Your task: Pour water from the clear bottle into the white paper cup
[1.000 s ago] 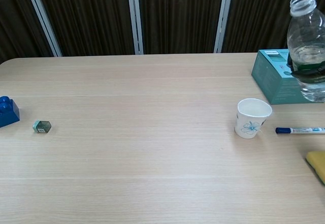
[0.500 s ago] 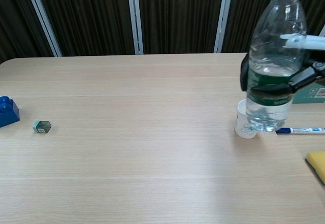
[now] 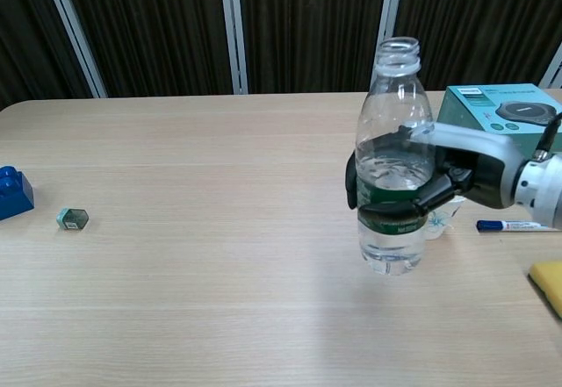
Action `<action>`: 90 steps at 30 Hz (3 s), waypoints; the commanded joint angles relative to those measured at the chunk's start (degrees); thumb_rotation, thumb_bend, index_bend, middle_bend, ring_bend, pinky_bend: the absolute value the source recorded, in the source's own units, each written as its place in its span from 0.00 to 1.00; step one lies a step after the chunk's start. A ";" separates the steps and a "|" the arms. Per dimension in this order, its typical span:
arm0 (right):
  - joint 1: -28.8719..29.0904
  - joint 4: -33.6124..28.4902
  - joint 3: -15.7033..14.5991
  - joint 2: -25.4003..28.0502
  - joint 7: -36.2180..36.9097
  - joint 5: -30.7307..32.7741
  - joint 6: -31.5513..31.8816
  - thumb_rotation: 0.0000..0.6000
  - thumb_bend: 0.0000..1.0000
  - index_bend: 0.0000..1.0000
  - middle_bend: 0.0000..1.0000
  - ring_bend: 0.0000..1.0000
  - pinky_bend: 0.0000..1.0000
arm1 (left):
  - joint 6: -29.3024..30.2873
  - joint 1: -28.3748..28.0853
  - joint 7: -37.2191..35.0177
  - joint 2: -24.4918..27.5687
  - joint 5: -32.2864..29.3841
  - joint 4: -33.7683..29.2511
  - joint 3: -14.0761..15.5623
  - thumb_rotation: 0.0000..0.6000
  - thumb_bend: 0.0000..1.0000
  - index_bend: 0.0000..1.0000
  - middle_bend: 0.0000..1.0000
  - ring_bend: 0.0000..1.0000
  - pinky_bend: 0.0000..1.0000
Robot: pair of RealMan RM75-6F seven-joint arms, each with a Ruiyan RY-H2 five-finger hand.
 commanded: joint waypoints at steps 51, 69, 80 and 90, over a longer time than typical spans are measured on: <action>0.52 24.94 -11.19 -15.35 5.72 -3.61 12.09 1.00 0.00 0.14 0.28 0.20 0.25 | -1.74 -1.11 1.94 -0.86 -2.77 0.40 0.13 1.00 0.00 0.00 0.00 0.00 0.00; -1.77 17.98 -14.31 -4.06 2.23 -4.94 16.34 1.00 0.00 0.00 0.00 0.00 0.01 | -0.31 -0.35 0.09 0.40 0.40 -0.97 0.97 1.00 0.00 0.00 0.00 0.00 0.00; -4.58 17.19 -16.13 2.46 -0.89 -7.81 23.41 1.00 0.00 0.00 0.00 0.00 0.00 | 0.25 -0.05 -0.73 1.02 2.47 -1.71 1.55 1.00 0.00 0.00 0.00 0.00 0.00; -9.10 22.65 -17.06 9.66 -8.71 -8.35 29.53 1.00 0.00 0.00 0.00 0.00 0.00 | 1.37 0.64 -1.68 2.06 4.32 -2.91 2.08 1.00 0.00 0.00 0.00 0.00 0.00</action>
